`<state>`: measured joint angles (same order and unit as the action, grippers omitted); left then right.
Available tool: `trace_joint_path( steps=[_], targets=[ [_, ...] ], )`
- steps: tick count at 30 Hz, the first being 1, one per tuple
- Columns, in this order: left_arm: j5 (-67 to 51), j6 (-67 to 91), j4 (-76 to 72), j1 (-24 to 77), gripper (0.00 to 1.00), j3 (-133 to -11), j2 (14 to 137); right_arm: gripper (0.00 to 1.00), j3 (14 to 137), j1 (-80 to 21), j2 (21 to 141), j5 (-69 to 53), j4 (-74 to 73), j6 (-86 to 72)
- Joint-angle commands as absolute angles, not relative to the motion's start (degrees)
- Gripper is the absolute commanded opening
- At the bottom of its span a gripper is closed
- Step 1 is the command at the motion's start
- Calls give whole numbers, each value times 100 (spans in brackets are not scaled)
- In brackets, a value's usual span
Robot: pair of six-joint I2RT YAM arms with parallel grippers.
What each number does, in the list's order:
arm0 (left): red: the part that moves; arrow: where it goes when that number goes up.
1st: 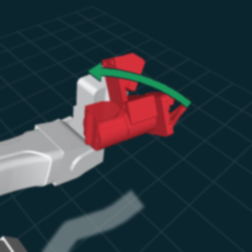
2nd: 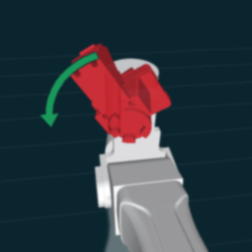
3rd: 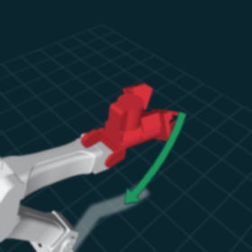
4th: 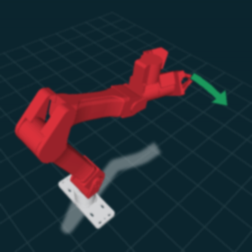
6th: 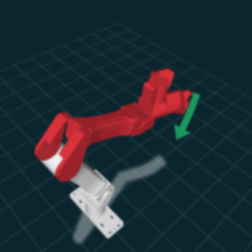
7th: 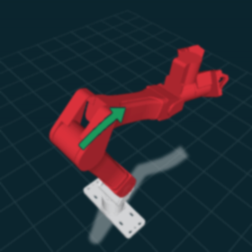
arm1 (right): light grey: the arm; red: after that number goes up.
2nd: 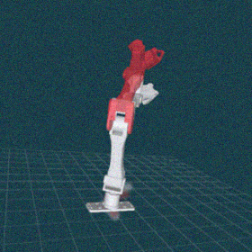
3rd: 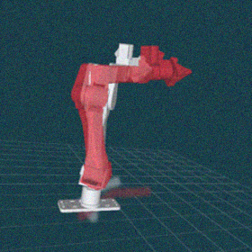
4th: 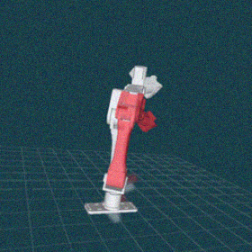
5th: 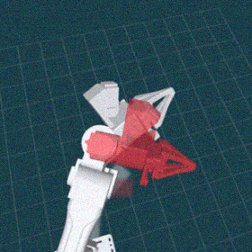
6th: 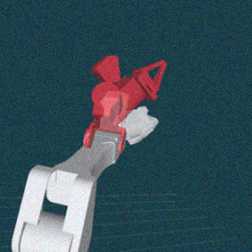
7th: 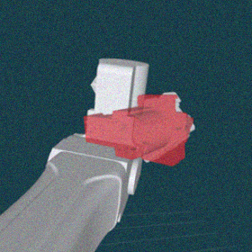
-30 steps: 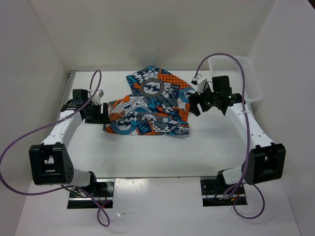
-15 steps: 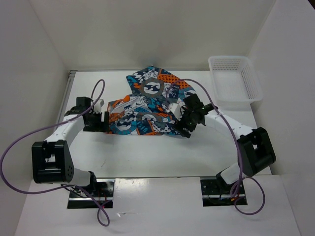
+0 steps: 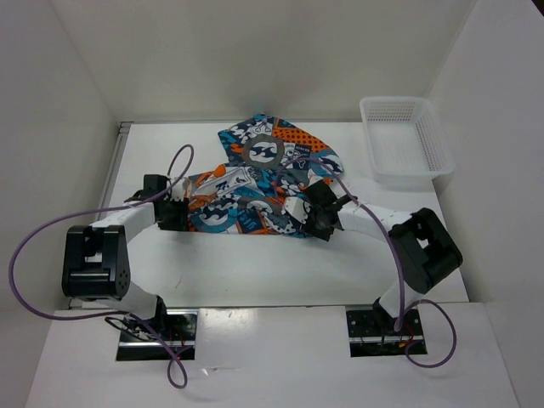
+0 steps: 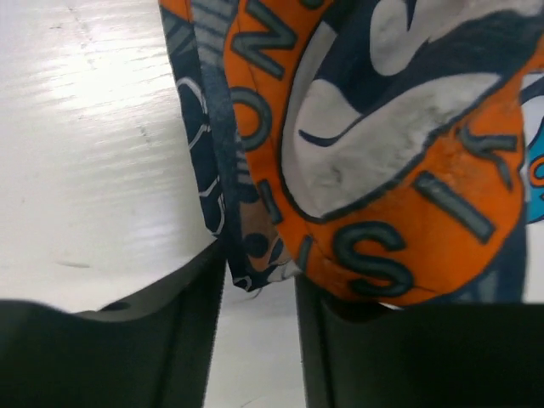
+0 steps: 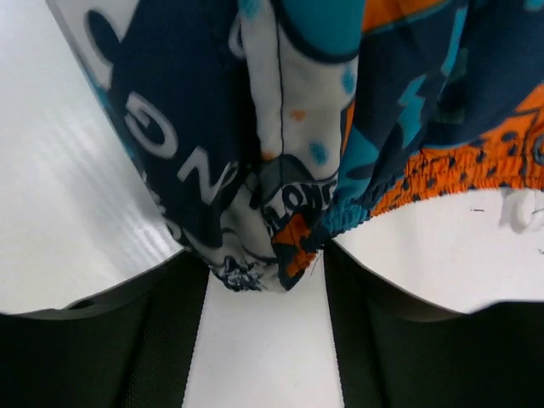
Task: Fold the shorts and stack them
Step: Flatten the shorts out
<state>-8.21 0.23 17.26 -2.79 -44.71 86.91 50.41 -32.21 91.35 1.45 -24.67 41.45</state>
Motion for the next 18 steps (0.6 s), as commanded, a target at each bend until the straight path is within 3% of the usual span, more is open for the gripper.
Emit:
trace_joint_path(
  steps=[1, 2, 4, 5, 8, 12, 18],
  targets=[
    [-1265, 0, 1468, -237, 42, -4517, 8798, 48, 4983, -3217, 9228, 650, -1706, 4184],
    [-1370, 0, 1468, -237, 19, -4518, 8859, 43, 4983, -3217, 9229, 650, -1705, 4184],
    [-1476, 0, 1468, -237, 0, -4518, 8859, 33, 4983, -3217, 9290, 650, -1705, 4236],
    [-1546, 0, 1520, -237, 0, -4578, 8859, 24, 5123, -3217, 9290, 598, -1705, 4236],
    [-1635, 0, 1634, -237, 0, -4745, 8859, 11, 5482, -3217, 9342, 685, -1653, 4367],
    [-1828, 0, 1976, -237, 0, -5824, 8982, 6, 6597, -3138, 9588, 1053, -1415, 4702],
    [-1214, 0, 2636, -342, 0, -9514, 9641, 3, 10058, -2734, 10782, 1695, -1222, 5054]
  ],
)
